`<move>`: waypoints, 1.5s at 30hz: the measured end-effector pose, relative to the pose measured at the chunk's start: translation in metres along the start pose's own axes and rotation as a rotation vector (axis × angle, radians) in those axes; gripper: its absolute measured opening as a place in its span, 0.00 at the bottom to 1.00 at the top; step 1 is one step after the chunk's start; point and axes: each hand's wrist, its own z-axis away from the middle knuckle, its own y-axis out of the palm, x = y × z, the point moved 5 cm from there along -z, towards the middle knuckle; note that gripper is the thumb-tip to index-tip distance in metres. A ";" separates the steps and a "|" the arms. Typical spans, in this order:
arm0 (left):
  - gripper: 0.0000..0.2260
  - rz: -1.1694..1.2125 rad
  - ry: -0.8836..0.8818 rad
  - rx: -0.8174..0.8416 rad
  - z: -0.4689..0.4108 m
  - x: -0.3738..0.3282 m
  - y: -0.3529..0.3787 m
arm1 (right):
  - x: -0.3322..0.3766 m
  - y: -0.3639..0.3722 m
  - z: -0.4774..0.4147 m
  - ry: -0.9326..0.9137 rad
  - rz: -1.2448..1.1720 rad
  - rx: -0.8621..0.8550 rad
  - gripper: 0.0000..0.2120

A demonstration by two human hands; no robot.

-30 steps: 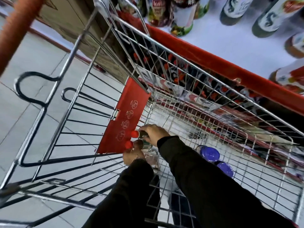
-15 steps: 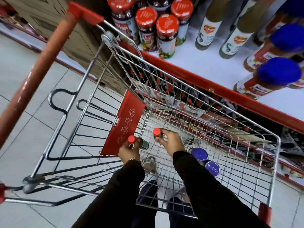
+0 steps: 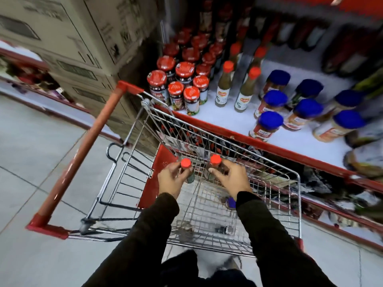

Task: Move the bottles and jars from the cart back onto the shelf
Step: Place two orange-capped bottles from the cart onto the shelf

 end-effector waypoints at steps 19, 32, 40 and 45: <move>0.13 0.117 0.415 0.041 -0.084 -0.189 0.025 | 0.088 -0.132 -0.053 -0.101 -0.029 -0.537 0.16; 0.11 -0.019 0.466 0.092 -0.122 -0.186 0.062 | 0.082 -0.123 -0.086 0.017 0.097 -0.480 0.15; 0.17 -0.002 0.397 0.117 -0.117 -0.181 0.068 | 0.075 -0.114 -0.074 -0.004 -0.068 -0.415 0.21; 0.23 0.011 0.356 0.063 -0.082 -0.147 0.070 | 0.055 -0.101 -0.042 -0.087 -0.079 -0.407 0.19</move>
